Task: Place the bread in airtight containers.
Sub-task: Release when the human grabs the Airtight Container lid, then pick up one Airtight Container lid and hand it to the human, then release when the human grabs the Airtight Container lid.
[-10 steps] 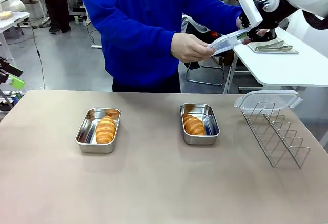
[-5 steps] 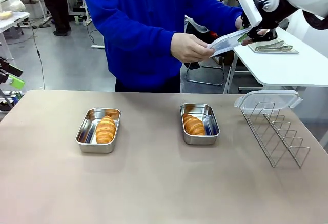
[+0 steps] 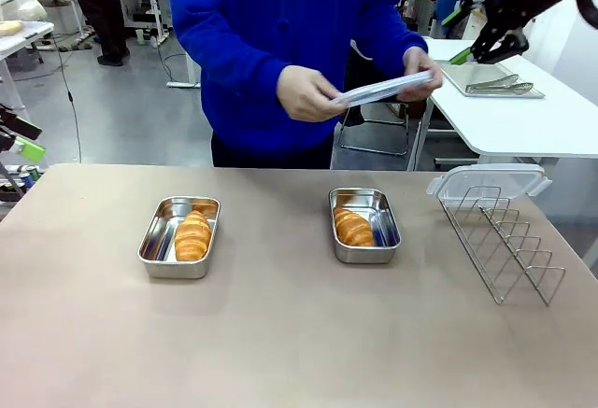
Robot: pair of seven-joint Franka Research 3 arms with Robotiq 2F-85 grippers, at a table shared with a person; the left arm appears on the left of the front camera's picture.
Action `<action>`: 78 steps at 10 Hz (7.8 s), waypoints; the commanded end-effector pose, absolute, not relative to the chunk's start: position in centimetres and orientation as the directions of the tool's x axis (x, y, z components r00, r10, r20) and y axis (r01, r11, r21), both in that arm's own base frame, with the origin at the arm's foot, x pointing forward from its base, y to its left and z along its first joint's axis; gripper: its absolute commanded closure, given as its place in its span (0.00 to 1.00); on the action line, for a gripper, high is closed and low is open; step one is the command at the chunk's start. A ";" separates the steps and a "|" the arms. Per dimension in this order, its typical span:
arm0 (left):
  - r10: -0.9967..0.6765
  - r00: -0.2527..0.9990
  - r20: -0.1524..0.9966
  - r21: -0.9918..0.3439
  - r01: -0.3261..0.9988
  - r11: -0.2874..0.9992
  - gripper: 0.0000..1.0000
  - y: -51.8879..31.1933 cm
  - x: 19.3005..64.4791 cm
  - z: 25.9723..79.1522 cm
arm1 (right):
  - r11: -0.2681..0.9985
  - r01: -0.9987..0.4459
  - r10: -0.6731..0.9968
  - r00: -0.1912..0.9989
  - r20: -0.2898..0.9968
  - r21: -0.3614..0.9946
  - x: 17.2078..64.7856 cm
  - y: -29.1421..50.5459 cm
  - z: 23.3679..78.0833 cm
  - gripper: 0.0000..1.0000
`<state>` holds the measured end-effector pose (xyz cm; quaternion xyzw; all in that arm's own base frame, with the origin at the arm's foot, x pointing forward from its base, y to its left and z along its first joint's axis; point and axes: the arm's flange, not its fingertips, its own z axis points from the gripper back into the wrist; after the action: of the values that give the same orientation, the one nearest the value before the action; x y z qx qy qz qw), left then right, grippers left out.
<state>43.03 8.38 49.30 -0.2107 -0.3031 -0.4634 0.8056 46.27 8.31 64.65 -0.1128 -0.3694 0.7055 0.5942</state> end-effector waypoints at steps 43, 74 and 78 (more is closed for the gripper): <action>-0.625 0.366 0.690 -0.051 0.885 0.462 0.00 8.5 42.9 49.4 | 0.100 -0.967 0.993 0.080 0.092 -0.235 53.9 -3.5 43.7 0.00; -0.625 0.366 0.690 -0.051 0.885 0.462 0.00 8.5 42.9 49.4 | -0.494 -0.614 0.805 -0.591 -0.056 -0.615 41.6 8.7 59.2 1.00; -0.625 0.366 0.690 -0.051 0.885 0.462 0.00 8.5 42.9 49.4 | -0.494 -0.614 0.805 -0.591 -0.056 -0.615 41.6 8.7 59.2 1.00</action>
<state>43.04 8.39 49.32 -0.2105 -0.3024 -0.4637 0.8057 41.99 8.90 59.32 -0.1699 -0.2748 0.8495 0.4170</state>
